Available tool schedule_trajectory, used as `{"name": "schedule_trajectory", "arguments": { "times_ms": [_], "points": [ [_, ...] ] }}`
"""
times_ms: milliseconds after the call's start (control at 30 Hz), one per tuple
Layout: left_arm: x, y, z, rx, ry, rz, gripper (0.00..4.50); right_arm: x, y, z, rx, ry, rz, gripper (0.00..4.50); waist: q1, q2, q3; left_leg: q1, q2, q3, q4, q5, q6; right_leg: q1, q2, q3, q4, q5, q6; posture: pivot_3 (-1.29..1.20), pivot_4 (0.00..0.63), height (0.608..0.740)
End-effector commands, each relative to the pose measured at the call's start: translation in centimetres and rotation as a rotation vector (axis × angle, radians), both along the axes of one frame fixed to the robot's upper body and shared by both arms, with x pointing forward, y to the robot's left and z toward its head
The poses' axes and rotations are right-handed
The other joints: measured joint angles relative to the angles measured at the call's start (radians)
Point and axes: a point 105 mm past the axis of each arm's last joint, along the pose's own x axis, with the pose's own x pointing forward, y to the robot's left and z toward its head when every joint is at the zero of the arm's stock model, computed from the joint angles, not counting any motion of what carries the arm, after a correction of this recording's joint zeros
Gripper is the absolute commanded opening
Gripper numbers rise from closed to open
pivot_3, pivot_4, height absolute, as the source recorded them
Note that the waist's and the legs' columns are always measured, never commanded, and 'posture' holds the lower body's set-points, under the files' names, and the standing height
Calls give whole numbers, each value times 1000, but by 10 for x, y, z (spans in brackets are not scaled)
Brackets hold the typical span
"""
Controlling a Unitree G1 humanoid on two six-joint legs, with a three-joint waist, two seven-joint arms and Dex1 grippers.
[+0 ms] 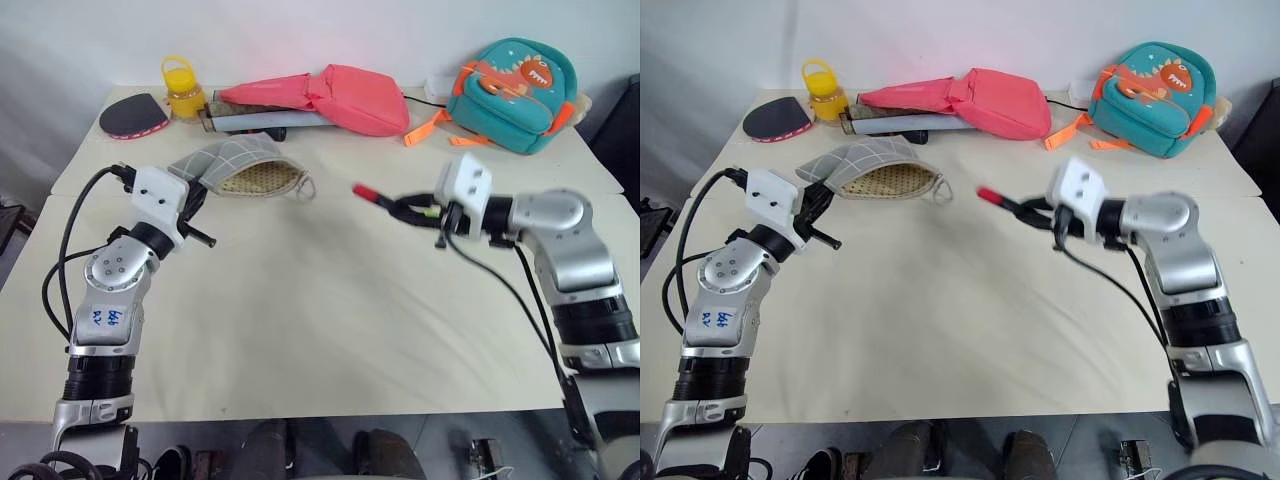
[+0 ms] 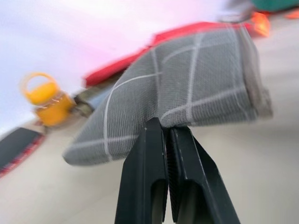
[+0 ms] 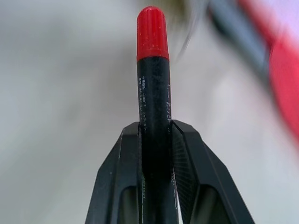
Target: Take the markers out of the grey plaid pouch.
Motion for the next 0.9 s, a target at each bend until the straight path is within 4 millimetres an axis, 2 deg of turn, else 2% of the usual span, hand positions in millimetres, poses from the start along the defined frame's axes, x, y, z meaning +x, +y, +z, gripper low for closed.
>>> {"name": "schedule_trajectory", "arguments": {
  "times_ms": [33, 133, 233, 367, 467, 567, 667, 767, 900],
  "points": [
    [-10, -16, -27, -24, 75, -48, 0, 4, -6, -10, -68, -67, -27, 522, -4, 0, 1, 0, 0, 0, 0, 0, 0, 0, 0, 0, 0, 0, 0, 0, 150, 740],
    [-16, -19, -38, -46, 109, -50, 0, 9, -18, -26, -110, -70, -74, 522, -9, 1, 2, -1, 1, 0, 1, 2, 0, 0, 1, 0, 1, 0, 0, 0, 150, 740],
    [-22, -23, -40, -95, 133, -90, 729, 10, -20, -31, -40, -31, -84, 522, -9, 1, 2, 1, 1, 0, 2, 2, 0, 0, 1, 1, 0, 0, 0, 0, 150, 740],
    [-36, -24, -48, -143, 201, -133, 1995, 7, -18, -33, 35, 3, -80, 1911, -9, 1, 2, 1, 1, -1, 2, 2, 0, 0, 0, 2, 1, 0, 0, 0, 150, 740],
    [-58, -21, -45, -219, 239, -199, 2916, 1, -19, -21, 196, 30, -80, 2895, -8, 1, 2, 0, 2, -2, 1, 2, -1, 1, 0, 2, 1, 0, 0, 0, 150, 740],
    [-78, -13, -39, -299, 268, -227, 2916, -7, -24, -5, 364, 57, -66, 2895, -8, 1, 2, -1, 2, -3, 1, 1, 0, 1, -1, 3, 0, 0, 0, 0, 150, 740],
    [-99, 12, -35, -364, 268, -159, 2916, -21, -51, 2, 503, 51, -105, 2895, -4, 2, 2, -1, 2, -4, 2, 1, 0, 2, -2, 2, -2, 0, 0, 0, 150, 740],
    [-117, 49, -42, -334, 271, -41, 2916, -39, -83, -16, 491, 86, -165, 2895, 4, 2, 2, 0, 1, -4, 2, -1, 1, 3, -3, 2, -5, 0, 0, 0, 150, 740],
    [-125, 69, -47, -328, 265, 26, 2916, -52, -101, -31, 427, 119, -188, 2895, 5, 5, 3, 0, 2, 0, 2, -4, 2, 2, -2, 2, -7, -1, -1, 0, 150, 740]
  ]
}}
